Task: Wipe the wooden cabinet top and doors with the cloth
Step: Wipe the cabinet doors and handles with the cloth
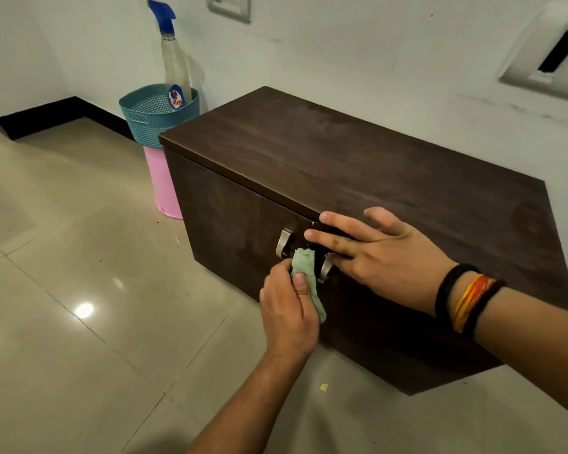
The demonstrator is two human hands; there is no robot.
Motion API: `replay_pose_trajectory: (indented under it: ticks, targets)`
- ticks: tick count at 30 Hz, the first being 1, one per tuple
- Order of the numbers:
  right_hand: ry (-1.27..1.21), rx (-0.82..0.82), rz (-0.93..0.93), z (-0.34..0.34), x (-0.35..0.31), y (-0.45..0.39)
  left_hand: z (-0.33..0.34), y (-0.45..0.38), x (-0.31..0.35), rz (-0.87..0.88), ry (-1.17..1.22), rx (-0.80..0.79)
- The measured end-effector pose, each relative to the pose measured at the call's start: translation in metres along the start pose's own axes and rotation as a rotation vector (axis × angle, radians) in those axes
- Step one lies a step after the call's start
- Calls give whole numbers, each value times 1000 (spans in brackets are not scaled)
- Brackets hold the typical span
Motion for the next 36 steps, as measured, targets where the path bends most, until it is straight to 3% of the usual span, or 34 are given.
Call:
replay_pose_trajectory:
  ticks: [4, 8, 13, 17, 19, 25, 29, 36]
  targets:
    - [-41, -91, 13, 1, 1, -4, 4, -2, 14, 35, -26, -19]
    - [-156, -83, 80, 1, 0, -7, 7, -7, 22, 58, -66, 14]
    - [-267, -80, 88, 3, -4, -11, 18, 1, 11, 60, 1, 41]
    - [-222, -112, 116, 5, -6, -9, 24, 12, -5, 49, 185, -6]
    - [-210, -133, 137, 4, -8, -12, 23, 4, -2, 63, 159, 30]
    - [-311, -22, 133, 3, -10, -16, 23, -7, 8, 62, 65, 56]
    - [-288, -28, 131, 5, -10, -15, 24, 6, -6, 97, 68, -20]
    - [-318, -26, 116, 5, -8, -16, 25, -4, 8, 80, 27, 30]
Point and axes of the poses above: each hand's wrist, its own y-axis away from the middle knuckle, its own z-axis out of the palm, x = y × z, the point moved 3 cm from there along -y, towards the middle knuckle, and after that the axes turned 14 degrees about -y, right-handed, at the moved point
